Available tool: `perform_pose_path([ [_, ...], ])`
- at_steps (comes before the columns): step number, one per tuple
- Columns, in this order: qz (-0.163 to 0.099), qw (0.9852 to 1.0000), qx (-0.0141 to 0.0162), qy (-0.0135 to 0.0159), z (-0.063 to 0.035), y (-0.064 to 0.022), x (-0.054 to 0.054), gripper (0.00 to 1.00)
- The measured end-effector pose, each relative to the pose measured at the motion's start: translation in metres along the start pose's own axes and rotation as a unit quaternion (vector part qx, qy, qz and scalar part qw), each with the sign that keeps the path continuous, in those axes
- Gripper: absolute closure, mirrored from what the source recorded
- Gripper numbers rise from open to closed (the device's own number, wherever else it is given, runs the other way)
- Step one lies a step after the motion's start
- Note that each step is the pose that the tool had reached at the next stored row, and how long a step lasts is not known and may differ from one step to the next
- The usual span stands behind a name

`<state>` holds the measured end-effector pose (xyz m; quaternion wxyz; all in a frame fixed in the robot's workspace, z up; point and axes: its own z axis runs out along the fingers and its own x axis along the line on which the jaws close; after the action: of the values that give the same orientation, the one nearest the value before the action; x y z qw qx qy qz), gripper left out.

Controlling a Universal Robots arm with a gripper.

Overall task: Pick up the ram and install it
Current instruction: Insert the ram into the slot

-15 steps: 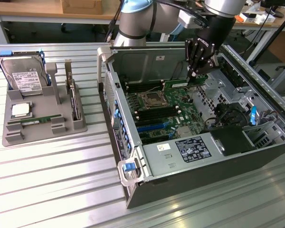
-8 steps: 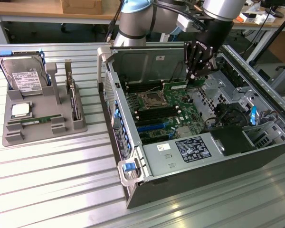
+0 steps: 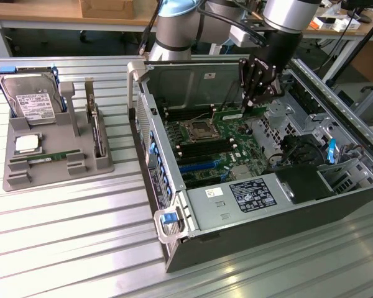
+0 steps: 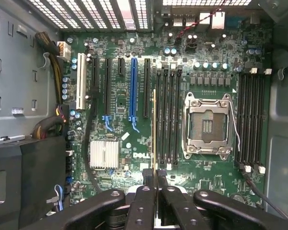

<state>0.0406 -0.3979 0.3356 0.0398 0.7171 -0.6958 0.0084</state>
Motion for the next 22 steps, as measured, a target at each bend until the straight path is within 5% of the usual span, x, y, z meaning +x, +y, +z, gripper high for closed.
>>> perform_pose_path([
  [22, 0.000, 1.0000, 0.0000, 0.0000, 0.0338, -0.0004, -0.002, 0.88],
])
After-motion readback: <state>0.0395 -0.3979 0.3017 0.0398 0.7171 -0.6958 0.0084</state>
